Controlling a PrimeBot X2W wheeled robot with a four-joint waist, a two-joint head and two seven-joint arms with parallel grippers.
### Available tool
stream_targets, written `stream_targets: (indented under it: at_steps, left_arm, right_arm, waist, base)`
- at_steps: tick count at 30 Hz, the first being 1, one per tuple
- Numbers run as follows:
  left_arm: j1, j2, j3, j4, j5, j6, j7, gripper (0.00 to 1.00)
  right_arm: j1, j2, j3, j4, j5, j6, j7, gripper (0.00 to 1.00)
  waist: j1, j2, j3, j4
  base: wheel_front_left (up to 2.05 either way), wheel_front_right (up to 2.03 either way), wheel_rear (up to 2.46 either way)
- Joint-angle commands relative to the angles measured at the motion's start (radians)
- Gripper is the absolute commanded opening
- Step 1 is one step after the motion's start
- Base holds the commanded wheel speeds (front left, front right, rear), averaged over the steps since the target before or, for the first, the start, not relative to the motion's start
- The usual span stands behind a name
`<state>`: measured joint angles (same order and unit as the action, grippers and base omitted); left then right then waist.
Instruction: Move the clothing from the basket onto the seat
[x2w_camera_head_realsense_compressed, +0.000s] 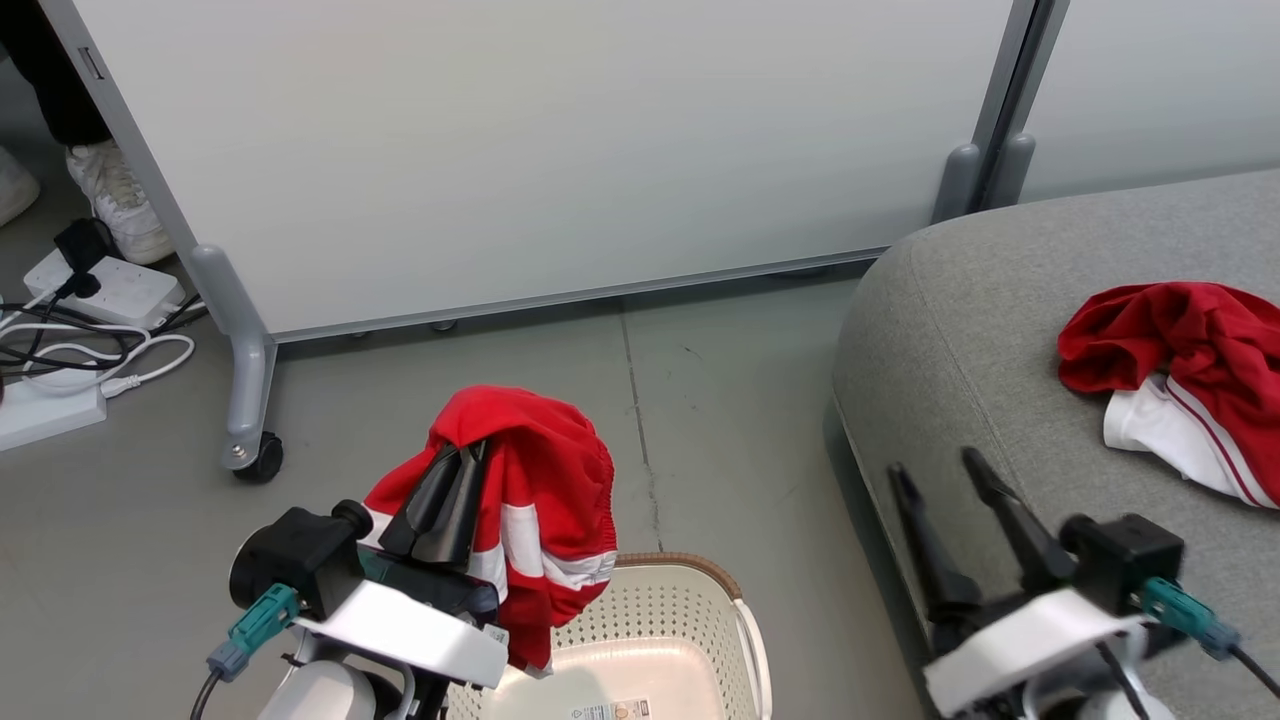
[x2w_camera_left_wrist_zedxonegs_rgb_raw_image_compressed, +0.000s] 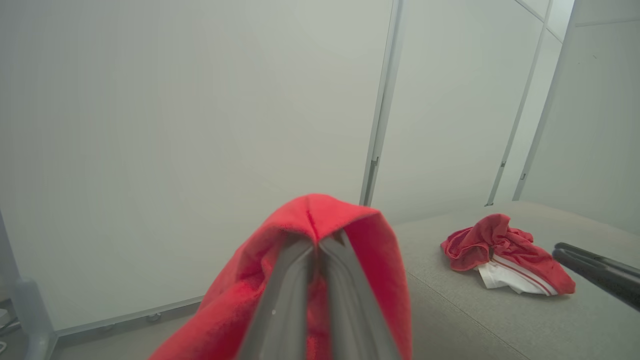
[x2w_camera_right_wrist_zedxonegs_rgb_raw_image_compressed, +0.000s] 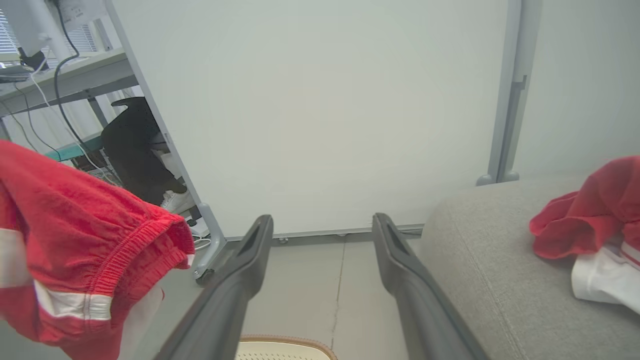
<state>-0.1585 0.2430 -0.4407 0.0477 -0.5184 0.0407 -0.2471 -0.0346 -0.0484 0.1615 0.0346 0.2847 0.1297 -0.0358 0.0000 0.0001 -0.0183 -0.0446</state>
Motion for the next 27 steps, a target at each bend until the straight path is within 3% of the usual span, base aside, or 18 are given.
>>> stream_targets:
  at_steps: [1, 14, 24, 25, 26, 27]
  left_arm:
    - [-0.020, 0.006, 0.001, -0.005, 0.003, -0.002, -0.004, 0.00]
    - [-0.067, -0.006, -0.026, -0.006, 0.012, -0.023, -0.004, 0.00]
    - [-0.080, -0.018, -0.036, -0.013, 0.012, -0.039, -0.009, 0.00]
    - [-0.080, -0.017, -0.036, -0.014, 0.012, -0.039, -0.010, 0.00]
    - [-0.080, -0.017, -0.036, -0.014, 0.012, -0.040, -0.010, 0.00]
    - [-0.080, -0.016, -0.035, -0.015, 0.013, -0.041, -0.011, 0.00]
  right_arm:
    - [-0.022, -0.004, 0.018, 0.001, 0.011, 0.002, -0.009, 1.00]
    - [-0.314, -0.006, 0.499, 0.182, 0.222, 0.002, -0.083, 1.00]
    - [-0.490, -0.005, 0.723, 0.406, 0.366, 0.002, -0.128, 1.00]
    - [-0.501, -0.005, 0.744, 0.422, 0.381, 0.002, -0.127, 0.67]
    - [-0.514, -0.005, 0.760, 0.436, 0.390, 0.002, -0.129, 0.23]
    - [-0.524, -0.005, 0.774, 0.448, 0.406, 0.002, -0.135, 0.00]
  waist:
    - [0.0000, -0.0001, 0.002, 0.002]
    - [0.0000, -0.0001, 0.033, 0.067]
    - [0.0000, -0.0001, 0.053, 0.107]
    - [0.0000, -0.0001, 0.053, 0.109]
    - [0.0000, -0.0001, 0.053, 0.110]
    - [0.0000, -0.0001, 0.053, 0.111]
  base:
    - [0.00, 0.00, 0.00]
    - [0.00, 0.00, 0.00]
    - [0.00, 0.00, 0.00]
    - [0.00, 0.00, 0.00]
    - [0.00, 0.00, 0.00]
    - [0.00, 0.00, 0.00]
